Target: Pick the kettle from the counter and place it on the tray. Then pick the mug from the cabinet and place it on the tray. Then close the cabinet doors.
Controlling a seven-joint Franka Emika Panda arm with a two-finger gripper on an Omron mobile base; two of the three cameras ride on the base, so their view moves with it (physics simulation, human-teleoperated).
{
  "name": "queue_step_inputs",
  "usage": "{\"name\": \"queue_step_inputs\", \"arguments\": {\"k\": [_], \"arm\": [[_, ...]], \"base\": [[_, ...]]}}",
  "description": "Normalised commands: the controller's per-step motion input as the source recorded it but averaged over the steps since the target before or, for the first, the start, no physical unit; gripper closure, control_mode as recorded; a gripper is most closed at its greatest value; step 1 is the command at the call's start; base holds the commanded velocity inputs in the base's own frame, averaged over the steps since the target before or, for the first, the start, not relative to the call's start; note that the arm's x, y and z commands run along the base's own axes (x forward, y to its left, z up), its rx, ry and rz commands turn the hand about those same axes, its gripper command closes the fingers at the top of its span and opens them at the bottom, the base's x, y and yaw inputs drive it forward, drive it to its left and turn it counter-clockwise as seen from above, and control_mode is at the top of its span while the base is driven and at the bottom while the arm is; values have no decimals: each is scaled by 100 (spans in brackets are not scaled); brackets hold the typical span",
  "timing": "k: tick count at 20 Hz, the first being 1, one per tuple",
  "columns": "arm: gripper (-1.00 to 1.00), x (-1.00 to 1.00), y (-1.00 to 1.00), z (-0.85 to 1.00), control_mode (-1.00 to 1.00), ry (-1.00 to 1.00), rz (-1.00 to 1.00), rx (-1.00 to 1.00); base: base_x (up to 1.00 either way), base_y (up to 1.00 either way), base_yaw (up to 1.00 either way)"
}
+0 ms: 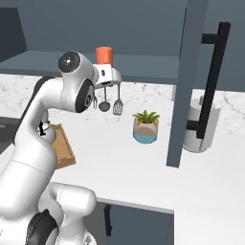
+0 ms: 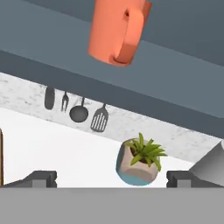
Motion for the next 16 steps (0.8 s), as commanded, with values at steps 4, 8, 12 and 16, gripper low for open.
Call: {"name": "queue_step_inputs", "arguments": {"k": [4,8,12,16], "arm": [[-100,0,-15,33,-100,-20,1,3],[-100,-1,-1,34,-100,-19,0,1],[-100,0,0,63,-100,-2,0,0],[-100,0,0,37,-100,-4,0,0]], "base": [[0,0,0],[0,0,0],[0,0,0],[0,0,0]]}}
